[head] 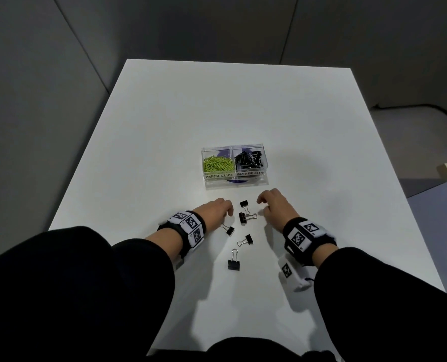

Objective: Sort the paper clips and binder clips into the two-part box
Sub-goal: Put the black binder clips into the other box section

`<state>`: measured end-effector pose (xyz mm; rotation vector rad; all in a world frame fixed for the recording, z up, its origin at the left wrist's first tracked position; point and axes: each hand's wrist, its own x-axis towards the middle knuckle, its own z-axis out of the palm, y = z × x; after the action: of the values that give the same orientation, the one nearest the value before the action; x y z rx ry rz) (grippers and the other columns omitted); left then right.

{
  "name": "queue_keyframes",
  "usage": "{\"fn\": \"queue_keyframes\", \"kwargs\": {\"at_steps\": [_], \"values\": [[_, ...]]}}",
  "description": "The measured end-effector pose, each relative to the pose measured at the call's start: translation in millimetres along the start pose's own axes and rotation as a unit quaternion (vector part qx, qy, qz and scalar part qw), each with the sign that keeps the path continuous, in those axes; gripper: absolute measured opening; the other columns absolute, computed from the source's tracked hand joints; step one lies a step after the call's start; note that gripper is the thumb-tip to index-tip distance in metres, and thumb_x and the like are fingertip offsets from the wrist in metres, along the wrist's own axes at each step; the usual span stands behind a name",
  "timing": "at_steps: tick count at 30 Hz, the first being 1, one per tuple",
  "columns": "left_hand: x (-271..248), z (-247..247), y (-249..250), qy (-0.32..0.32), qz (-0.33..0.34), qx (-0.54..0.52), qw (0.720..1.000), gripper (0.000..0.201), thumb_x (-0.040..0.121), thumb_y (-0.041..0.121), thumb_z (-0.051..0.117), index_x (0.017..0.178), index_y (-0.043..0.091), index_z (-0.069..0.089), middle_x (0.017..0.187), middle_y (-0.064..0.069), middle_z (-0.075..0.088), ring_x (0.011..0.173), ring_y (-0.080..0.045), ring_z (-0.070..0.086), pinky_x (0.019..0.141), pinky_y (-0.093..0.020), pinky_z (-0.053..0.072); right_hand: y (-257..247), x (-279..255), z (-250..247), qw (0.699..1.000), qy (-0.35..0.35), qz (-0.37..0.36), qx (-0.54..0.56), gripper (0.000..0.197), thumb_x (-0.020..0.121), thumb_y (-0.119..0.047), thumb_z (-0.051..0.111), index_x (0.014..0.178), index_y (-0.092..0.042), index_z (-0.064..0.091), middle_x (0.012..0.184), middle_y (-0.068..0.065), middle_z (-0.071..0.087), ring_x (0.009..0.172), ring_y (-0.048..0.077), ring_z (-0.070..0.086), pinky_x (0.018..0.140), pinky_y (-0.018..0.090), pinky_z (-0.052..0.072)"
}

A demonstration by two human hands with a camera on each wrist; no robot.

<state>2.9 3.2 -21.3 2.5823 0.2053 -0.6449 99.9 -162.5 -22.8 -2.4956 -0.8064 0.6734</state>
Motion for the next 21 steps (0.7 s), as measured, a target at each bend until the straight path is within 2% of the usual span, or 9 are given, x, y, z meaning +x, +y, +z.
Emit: {"fn": "queue_keyframes", "kwargs": {"at_steps": [4,6,9,12,15,16,18,20,21], "values": [[-5.2,12.4,5.6,-0.014,0.029,0.007,0.999,0.035,0.086,0.020,0.053,0.119,0.014,0.047,0.115,-0.010,0.050,0.103,-0.027,0.053,0.088,-0.036,0.046,-17.2,-2.2,12.2,0.989,-0.066,-0.081,-0.101,0.037,0.090,-0.019,0.054,0.126,-0.015,0.051,0.126,0.011,0.048,0.116,0.027,0.047,0.095,0.036,0.042],[-5.3,17.8,4.5,-0.022,0.025,0.047,0.998,0.041,0.086,0.023,0.057,0.124,0.014,0.045,0.119,-0.011,0.047,0.108,-0.028,0.051,0.090,-0.036,0.045,-19.7,-3.4,19.0,0.979,-0.094,-0.091,-0.153,0.039,0.090,-0.020,0.055,0.128,-0.015,0.050,0.127,0.012,0.047,0.117,0.030,0.046,0.094,0.038,0.042],[-4.4,20.8,1.6,-0.031,0.021,0.079,0.996,0.037,0.089,0.025,0.057,0.121,0.010,0.047,0.121,-0.013,0.047,0.112,-0.030,0.047,0.091,-0.036,0.041,-20.5,-6.1,22.0,0.976,-0.094,-0.082,-0.180,0.035,0.088,-0.020,0.056,0.122,-0.012,0.050,0.123,0.013,0.048,0.113,0.031,0.047,0.087,0.040,0.044],[-6.0,22.1,0.5,-0.026,0.022,0.077,0.996,0.034,0.089,0.026,0.058,0.114,0.006,0.048,0.118,-0.014,0.048,0.108,-0.030,0.048,0.087,-0.036,0.041,-19.6,-11.0,17.7,0.984,-0.076,-0.028,-0.161,0.024,0.086,-0.019,0.050,0.108,-0.009,0.048,0.108,0.013,0.056,0.093,0.030,0.051,0.074,0.037,0.042],[-8.4,23.4,0.9,-0.024,0.009,0.043,0.999,0.012,0.093,0.016,0.047,0.101,0.008,0.047,0.112,-0.017,0.054,0.098,-0.029,0.053,0.081,-0.035,0.041,-12.7,-19.7,12.0,0.982,-0.078,0.004,-0.172,0.013,0.087,-0.021,0.045,0.095,-0.012,0.043,0.087,0.014,0.057,0.074,0.027,0.047,0.065,0.032,0.034],[-9.6,22.9,1.4,-0.021,0.000,0.021,1.000,0.007,0.093,0.013,0.042,0.100,0.011,0.044,0.110,-0.017,0.057,0.091,-0.028,0.054,0.078,-0.035,0.041,-10.5,-22.7,10.4,0.981,-0.082,-0.002,-0.174,0.012,0.088,-0.020,0.044,0.097,-0.012,0.043,0.087,0.014,0.059,0.074,0.028,0.048,0.065,0.031,0.034],[-11.6,20.9,3.1,-0.019,-0.013,-0.020,1.000,0.021,0.093,0.008,0.035,0.112,0.014,0.042,0.105,-0.012,0.057,0.082,-0.025,0.051,0.075,-0.035,0.041,-8.4,-27.1,7.2,0.983,-0.093,-0.025,-0.158,0.019,0.093,-0.019,0.043,0.109,-0.011,0.049,0.100,0.013,0.064,0.085,0.031,0.056,0.069,0.033,0.038],[-14.7,19.0,5.4,-0.031,-0.013,-0.022,0.999,0.033,0.094,0.006,0.035,0.124,0.017,0.045,0.107,-0.011,0.054,0.085,-0.027,0.054,0.080,-0.036,0.044,-10.6,-30.3,5.6,0.985,-0.118,-0.047,-0.120,0.026,0.095,-0.015,0.044,0.120,-0.012,0.053,0.113,0.012,0.061,0.098,0.029,0.058,0.081,0.034,0.043],[-16.9,19.0,6.3,-0.036,-0.012,-0.012,0.999,0.033,0.094,0.006,0.036,0.122,0.017,0.050,0.110,-0.012,0.053,0.090,-0.030,0.057,0.082,-0.036,0.045,-13.0,-31.8,6.4,0.984,-0.129,-0.058,-0.110,0.029,0.095,-0.013,0.043,0.122,-0.012,0.053,0.116,0.012,0.058,0.102,0.029,0.058,0.085,0.034,0.043]]}}
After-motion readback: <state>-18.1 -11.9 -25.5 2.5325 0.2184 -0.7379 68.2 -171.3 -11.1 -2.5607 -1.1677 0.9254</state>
